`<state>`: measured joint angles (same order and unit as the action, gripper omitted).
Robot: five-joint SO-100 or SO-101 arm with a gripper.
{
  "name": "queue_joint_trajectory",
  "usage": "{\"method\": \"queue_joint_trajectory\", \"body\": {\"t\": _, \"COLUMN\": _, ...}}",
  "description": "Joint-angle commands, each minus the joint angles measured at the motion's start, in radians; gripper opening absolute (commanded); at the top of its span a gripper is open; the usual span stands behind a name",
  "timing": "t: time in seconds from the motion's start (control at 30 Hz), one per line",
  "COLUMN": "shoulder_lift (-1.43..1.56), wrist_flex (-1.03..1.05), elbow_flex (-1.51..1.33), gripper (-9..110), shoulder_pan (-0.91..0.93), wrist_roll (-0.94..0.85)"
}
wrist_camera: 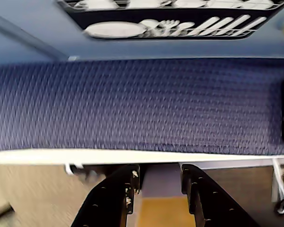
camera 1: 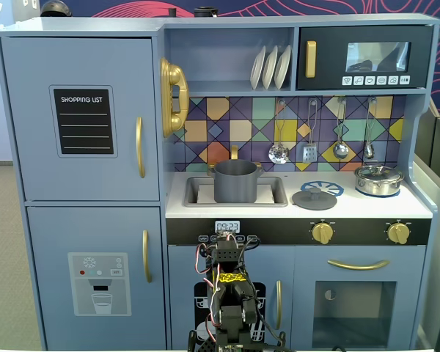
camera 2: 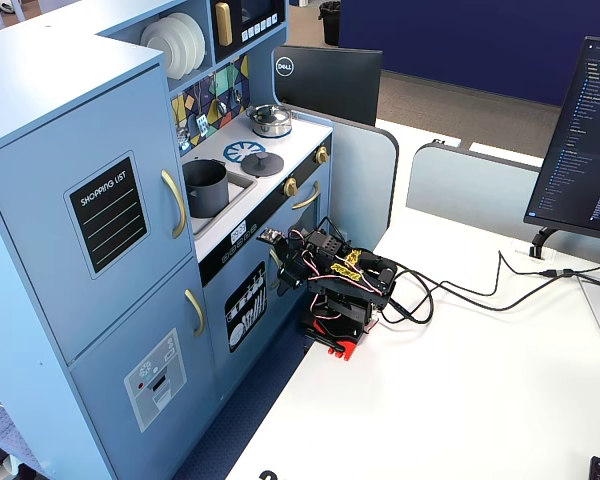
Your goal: Take off the lid from the gray recipient and place it on the counter
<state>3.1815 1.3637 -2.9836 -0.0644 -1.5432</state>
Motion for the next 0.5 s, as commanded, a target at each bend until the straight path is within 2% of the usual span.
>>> {"method": "queue_joint_trajectory", "body": {"t": 0.0, "shoulder_lift": -0.003, "wrist_flex": 0.166, "elbow_flex": -0.018, "gripper": 3, "shoulder_pan": 0.018, "wrist_roll": 0.032}}
{"method": "queue_joint_trajectory", "body": {"t": 0.47, "shoulder_lift": -0.003, "wrist_flex": 0.166, "elbow_flex": -0.018, "gripper": 6, "shoulder_pan": 0.02, "wrist_roll": 0.032}}
